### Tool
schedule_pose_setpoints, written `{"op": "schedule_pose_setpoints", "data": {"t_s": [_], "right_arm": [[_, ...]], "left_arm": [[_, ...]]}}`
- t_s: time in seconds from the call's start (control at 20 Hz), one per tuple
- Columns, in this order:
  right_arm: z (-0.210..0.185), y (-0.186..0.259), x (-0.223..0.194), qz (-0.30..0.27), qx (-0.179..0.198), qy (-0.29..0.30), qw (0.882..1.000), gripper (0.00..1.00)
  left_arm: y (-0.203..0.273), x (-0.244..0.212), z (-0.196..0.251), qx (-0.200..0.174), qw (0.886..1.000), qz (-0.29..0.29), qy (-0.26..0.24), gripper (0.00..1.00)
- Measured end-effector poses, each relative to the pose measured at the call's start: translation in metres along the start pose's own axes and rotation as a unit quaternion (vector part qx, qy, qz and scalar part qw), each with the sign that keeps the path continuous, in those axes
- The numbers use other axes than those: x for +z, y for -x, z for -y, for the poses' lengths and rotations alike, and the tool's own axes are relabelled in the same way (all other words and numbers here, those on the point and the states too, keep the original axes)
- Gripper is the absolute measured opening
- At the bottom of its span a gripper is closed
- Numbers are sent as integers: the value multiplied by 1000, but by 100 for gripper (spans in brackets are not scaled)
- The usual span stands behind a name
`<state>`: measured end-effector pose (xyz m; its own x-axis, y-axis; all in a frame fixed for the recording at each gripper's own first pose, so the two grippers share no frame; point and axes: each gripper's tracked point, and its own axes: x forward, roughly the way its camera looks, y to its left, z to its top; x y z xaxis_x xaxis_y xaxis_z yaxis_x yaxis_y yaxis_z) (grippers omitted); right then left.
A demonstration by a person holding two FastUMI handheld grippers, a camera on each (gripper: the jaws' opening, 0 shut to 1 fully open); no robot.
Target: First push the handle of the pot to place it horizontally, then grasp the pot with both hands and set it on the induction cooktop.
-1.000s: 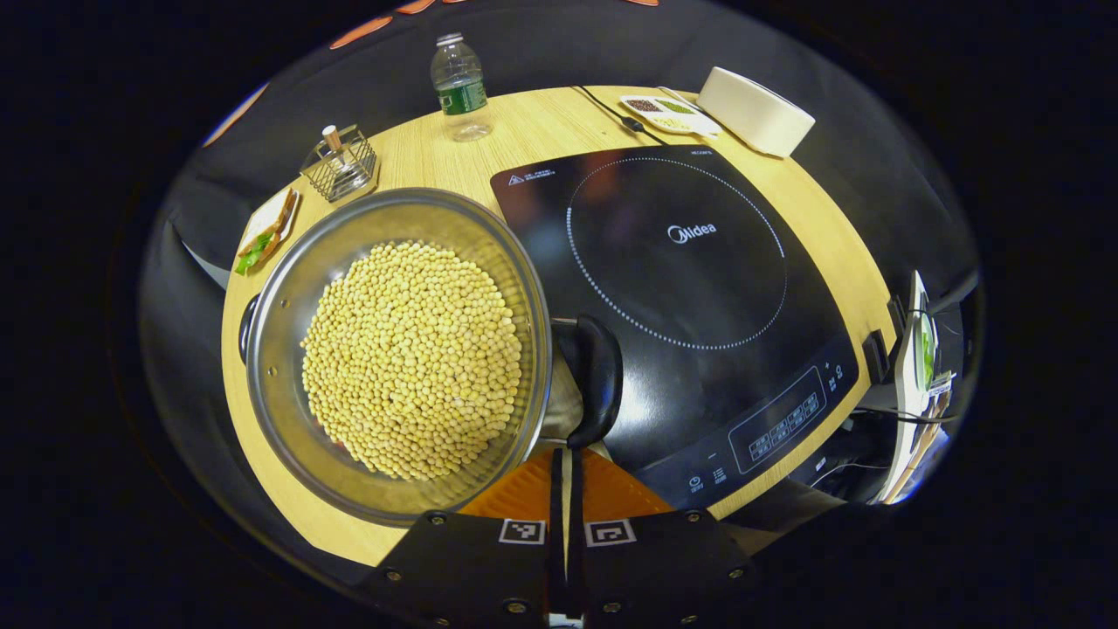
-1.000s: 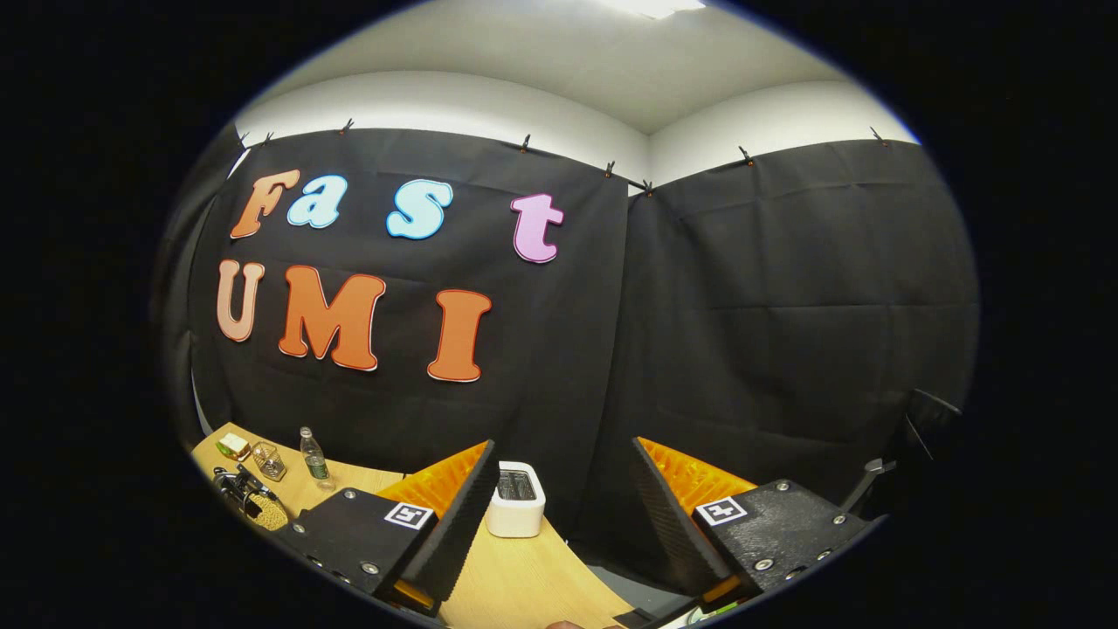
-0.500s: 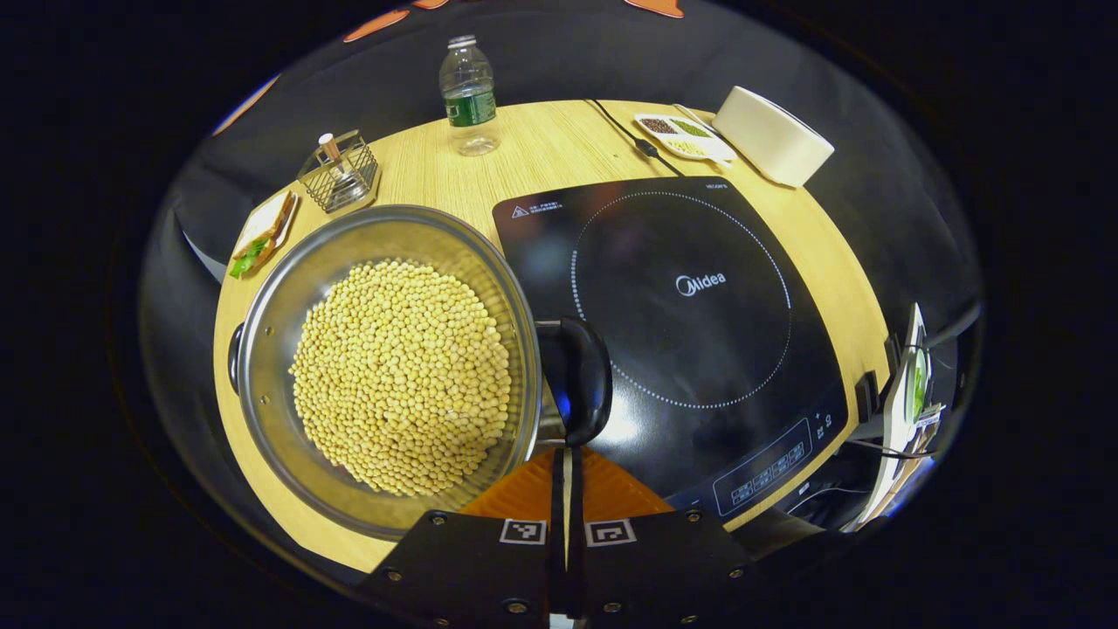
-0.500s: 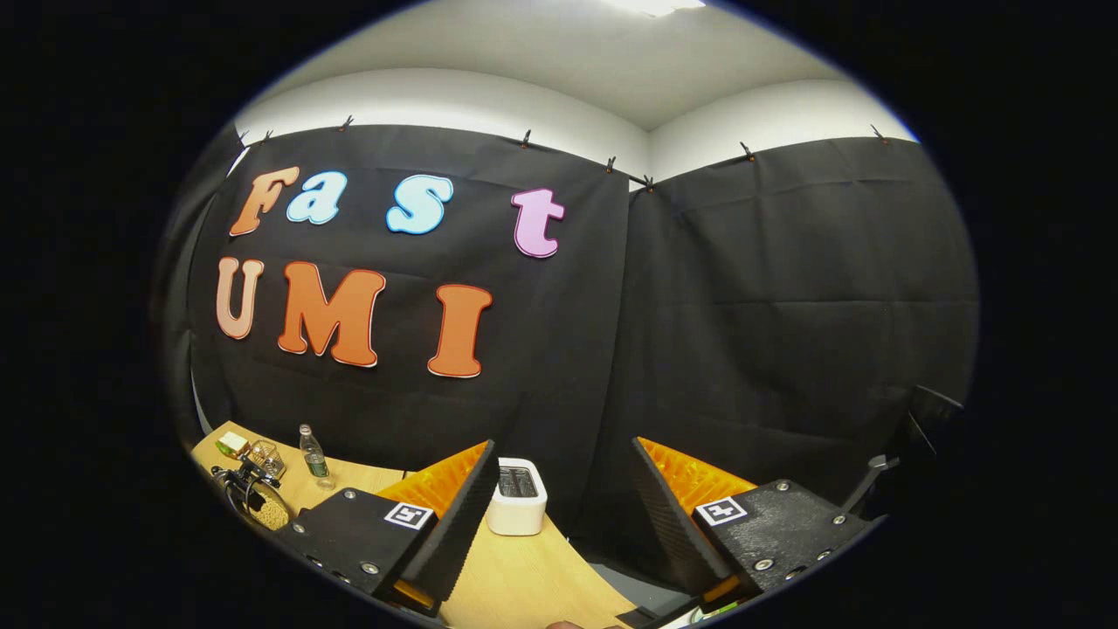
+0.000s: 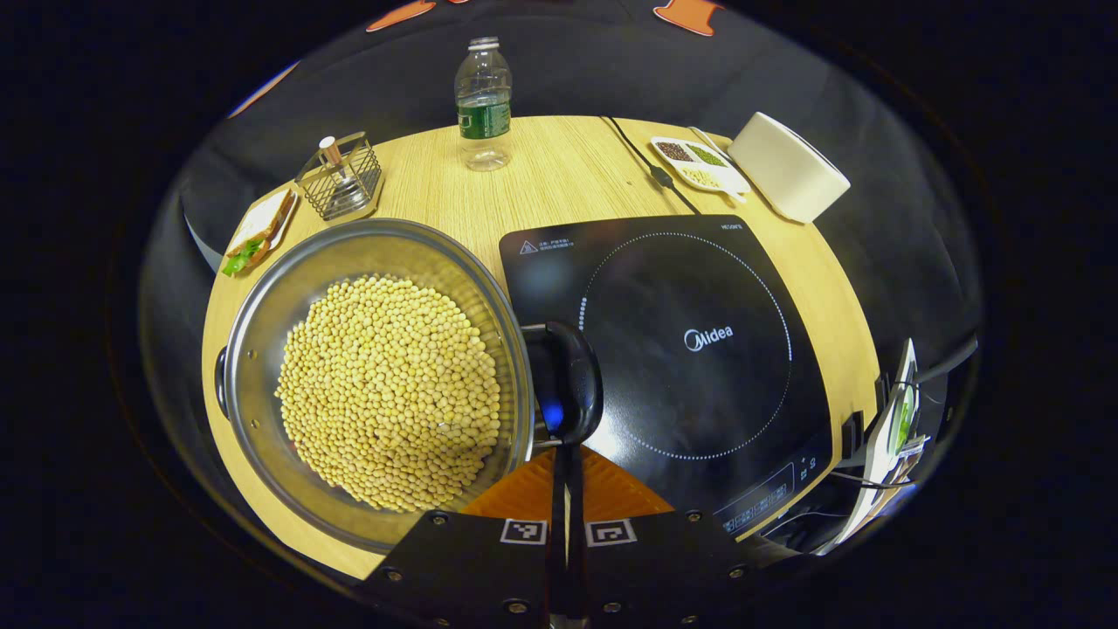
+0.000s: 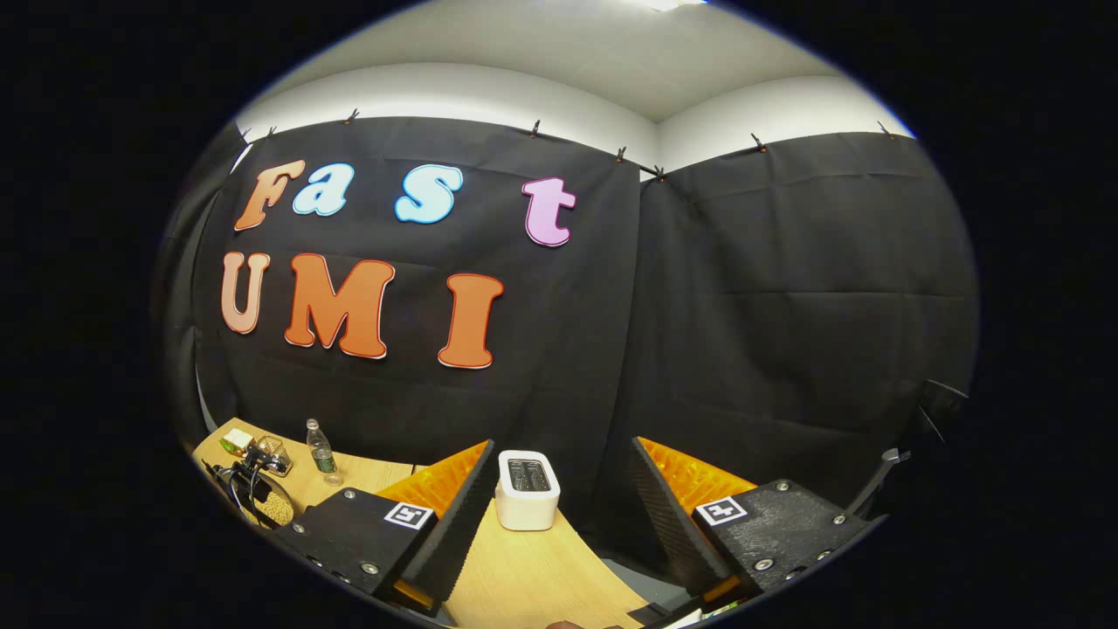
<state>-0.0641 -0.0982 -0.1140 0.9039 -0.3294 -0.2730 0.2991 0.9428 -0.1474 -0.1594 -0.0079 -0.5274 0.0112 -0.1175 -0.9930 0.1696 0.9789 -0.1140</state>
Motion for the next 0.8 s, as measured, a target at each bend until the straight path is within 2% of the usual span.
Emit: {"op": "schedule_pose_setpoints", "data": {"t_s": [0.4, 0.8], "right_arm": [[-22, -1, -12, -18, 20, 4, 1000, 94], [-58, -4, -29, -47, 54, 2, 997, 94]], "left_arm": [[-10, 18, -2, 3, 1000, 13, 15, 2], [-13, 24, -2, -19, 999, 22, 43, 2]]}}
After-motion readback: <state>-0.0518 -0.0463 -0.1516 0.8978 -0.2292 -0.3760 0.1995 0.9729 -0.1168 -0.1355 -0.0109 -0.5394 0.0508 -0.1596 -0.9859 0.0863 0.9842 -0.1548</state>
